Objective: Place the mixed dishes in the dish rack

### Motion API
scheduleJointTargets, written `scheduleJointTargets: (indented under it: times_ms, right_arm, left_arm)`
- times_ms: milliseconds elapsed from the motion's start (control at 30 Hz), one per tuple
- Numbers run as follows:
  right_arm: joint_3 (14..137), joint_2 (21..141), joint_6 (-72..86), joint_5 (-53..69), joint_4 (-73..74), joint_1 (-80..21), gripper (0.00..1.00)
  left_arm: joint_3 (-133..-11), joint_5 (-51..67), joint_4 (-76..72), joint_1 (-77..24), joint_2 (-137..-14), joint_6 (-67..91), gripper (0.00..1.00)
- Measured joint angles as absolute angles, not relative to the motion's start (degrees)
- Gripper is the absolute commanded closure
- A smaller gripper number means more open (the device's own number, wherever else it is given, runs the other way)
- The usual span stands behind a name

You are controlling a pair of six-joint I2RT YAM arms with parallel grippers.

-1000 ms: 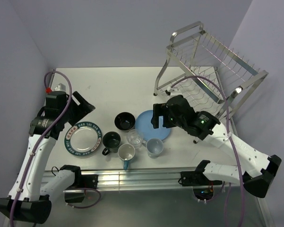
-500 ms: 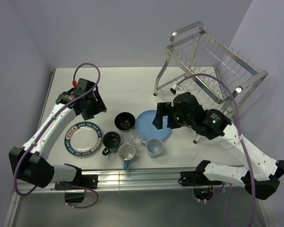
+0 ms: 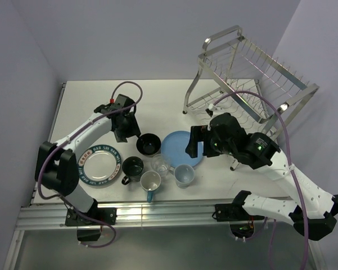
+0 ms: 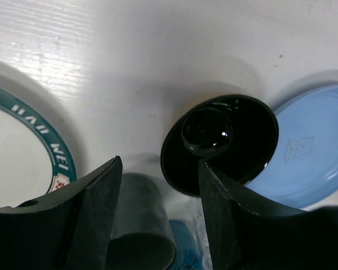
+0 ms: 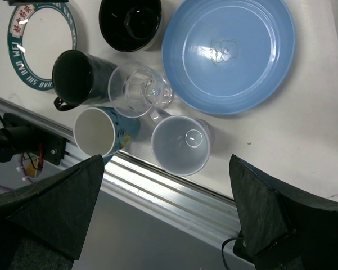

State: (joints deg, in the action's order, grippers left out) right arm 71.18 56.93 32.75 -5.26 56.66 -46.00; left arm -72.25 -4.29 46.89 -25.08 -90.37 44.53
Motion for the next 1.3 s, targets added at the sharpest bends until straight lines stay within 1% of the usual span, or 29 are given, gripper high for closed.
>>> scheduleJointTargets:
  times_ms: [267,467,800,967,1033,1133,1300]
  right_arm:
    - [71.11,53.98,33.26,-6.55,58.30,-46.00,0.00]
    - [71.07,52.38,33.67,-7.03,58.83,-46.00,0.00]
    - [71.07,52.53,33.65,-7.75,58.87,-46.00,0.00]
    - [71.07,53.19,33.63,-7.73,58.87,-46.00,0.00]
    - [71.07,53.28,33.63,-7.73,58.87,-46.00,0.00]
    - [70.87,53.30,33.63,-7.70,58.89,-46.00,0.00]
    - [70.81,53.39,33.65,-7.70,58.89,-46.00,0.00]
  left_arm:
    - [-76.36,-2.39,46.11,-25.36,-100.03,43.55,0.42]
    - [-79.68,-1.34,45.91,-25.69,-103.88,42.83,0.45]
    - [-78.52,-1.58,45.82,-26.63,-103.96,42.61,0.46]
    - [-76.71,-4.27,46.44,-27.68,-102.63,42.78,0.50]
    - [-76.51,-6.13,46.96,-28.73,-100.95,42.87,0.51]
    - [-77.06,-9.78,48.05,-31.86,-97.49,43.18,0.50]
    - [-81.71,-11.84,49.08,-36.75,-96.40,43.97,0.50]
